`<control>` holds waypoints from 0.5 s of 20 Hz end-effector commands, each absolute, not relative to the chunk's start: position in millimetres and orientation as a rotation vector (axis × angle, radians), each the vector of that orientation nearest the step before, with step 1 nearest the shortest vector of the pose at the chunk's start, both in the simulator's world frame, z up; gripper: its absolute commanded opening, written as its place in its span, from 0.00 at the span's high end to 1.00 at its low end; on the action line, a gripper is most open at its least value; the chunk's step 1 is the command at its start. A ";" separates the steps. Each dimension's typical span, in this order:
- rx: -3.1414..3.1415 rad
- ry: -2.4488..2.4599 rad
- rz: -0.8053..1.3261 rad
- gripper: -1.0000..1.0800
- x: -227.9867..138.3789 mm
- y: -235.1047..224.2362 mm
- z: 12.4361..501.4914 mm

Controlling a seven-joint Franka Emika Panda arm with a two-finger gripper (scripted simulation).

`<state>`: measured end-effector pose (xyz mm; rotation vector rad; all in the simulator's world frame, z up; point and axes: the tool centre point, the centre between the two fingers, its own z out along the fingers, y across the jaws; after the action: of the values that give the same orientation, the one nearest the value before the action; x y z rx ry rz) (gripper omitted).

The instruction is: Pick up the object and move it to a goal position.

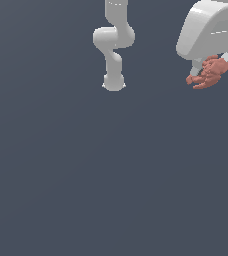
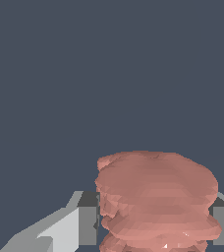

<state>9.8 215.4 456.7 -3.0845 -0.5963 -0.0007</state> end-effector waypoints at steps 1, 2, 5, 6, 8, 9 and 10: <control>-3.085 -0.595 0.000 1.00 10.7 222.5 468.1; -3.085 -0.595 0.000 1.00 11.1 225.0 471.9; -3.085 -0.595 0.000 1.00 12.1 231.2 481.5; -3.085 -0.595 0.000 1.00 12.4 232.9 484.0; -3.085 -0.595 0.000 1.00 13.0 235.8 488.4; -3.085 -0.595 0.000 1.00 13.2 237.0 490.3; -3.085 -0.595 0.000 1.00 13.5 238.0 491.9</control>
<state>13.0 236.3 488.9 -3.0844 -0.5958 -0.0002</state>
